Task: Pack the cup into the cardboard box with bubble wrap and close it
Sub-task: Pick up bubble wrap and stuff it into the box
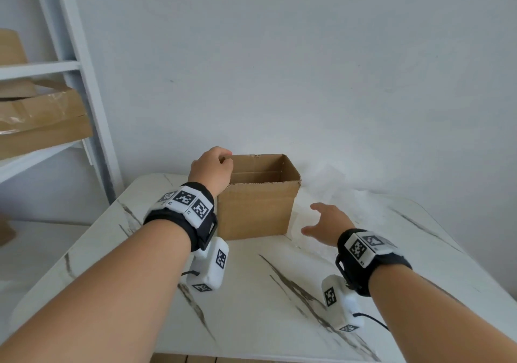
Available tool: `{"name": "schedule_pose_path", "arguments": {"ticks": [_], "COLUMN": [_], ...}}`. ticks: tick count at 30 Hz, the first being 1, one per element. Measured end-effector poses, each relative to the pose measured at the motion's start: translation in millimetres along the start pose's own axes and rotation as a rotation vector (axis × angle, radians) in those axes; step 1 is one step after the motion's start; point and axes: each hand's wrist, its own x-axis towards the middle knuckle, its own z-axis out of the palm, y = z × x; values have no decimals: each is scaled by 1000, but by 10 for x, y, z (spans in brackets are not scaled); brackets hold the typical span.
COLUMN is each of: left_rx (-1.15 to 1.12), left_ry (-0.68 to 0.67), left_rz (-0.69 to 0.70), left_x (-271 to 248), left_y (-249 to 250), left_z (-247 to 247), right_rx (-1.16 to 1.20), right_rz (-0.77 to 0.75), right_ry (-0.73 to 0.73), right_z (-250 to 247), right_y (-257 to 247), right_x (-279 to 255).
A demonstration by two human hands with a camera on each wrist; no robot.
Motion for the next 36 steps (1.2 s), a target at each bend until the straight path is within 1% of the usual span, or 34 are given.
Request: {"name": "schedule_pose_path", "arguments": {"ticks": [4,11,15,17,22,26,28,30,36], "left_rx": [-9,-12,-14,-24,-33,-45,-49,-48,-22], "left_ry": [9,8,12,9,3,3,4,1,-9], "left_rz": [1,6,5,2,3,3,0,1,2], "left_x": [1,8,12,8,-11,-17,-14,-11,-33], "left_y": [-15,-33,-27,-28,-20,-16,-15,-20,-1], "left_z": [12,25,21,17,22,19,16,16,4], "right_rx": [-84,-76,-144,-175,-201,-351,-392,-402,-295], "right_rz": [10,58,44,66,76,-17,-72,-82,-42], "right_ry": [-26,-44,29,68,91,168,136,74,74], "right_z": [85,121,129,146,143,119,128,126,88], "right_y": [41,60,34,16,15,-28,-53,-67,-90], "right_x": [37,143,189,206,227,213,208,188,92]}}
